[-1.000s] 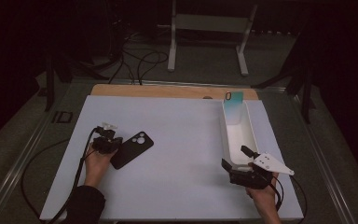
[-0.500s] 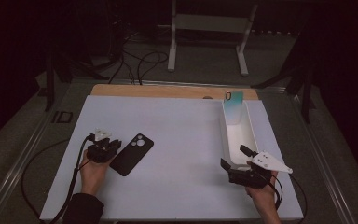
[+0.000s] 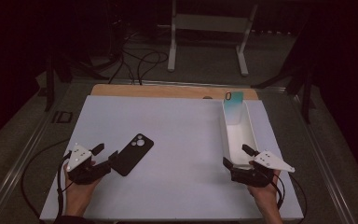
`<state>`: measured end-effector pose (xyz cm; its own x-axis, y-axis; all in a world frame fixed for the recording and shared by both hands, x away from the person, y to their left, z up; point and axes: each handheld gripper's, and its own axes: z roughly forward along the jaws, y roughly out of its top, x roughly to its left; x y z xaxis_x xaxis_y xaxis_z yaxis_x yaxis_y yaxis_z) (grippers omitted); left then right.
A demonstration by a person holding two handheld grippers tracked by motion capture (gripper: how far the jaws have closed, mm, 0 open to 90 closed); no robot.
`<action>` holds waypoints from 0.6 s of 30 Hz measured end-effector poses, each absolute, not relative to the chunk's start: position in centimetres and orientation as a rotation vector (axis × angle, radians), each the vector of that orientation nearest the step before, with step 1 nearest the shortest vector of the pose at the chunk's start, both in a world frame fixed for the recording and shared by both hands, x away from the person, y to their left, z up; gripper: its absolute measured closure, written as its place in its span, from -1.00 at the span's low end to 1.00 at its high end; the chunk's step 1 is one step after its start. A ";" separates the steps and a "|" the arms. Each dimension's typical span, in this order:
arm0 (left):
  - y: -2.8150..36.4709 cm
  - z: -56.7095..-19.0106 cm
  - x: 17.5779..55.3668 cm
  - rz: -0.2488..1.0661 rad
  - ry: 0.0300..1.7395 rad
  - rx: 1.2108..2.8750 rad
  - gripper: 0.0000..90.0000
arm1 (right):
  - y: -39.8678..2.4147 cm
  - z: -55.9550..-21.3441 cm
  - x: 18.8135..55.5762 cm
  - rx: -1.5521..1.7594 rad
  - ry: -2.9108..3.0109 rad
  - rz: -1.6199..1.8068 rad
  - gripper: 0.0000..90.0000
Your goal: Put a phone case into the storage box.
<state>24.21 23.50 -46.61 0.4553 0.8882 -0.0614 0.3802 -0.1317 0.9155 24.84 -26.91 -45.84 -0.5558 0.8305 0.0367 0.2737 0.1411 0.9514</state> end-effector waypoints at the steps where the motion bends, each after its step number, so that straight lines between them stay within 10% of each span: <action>1: 23.6 -46.7 24.0 0.645 1.095 1.723 -0.36 | -26.8 -45.8 24.8 1.046 1.902 1.405 -0.79; 8: 23.6 -47.8 23.0 0.611 1.097 1.783 -0.89 | -26.9 -45.6 24.7 1.024 1.890 1.419 -0.82; 18: 23.6 -47.8 22.7 0.606 1.087 1.774 -1.00 | -27.2 -45.7 24.6 1.016 1.883 1.428 -0.81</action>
<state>22.67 23.63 -47.85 0.4852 0.8725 -0.0578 0.4096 -0.1683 0.8966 24.60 -27.24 -45.70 -0.5550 0.8318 0.0093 0.2331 0.1448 0.9616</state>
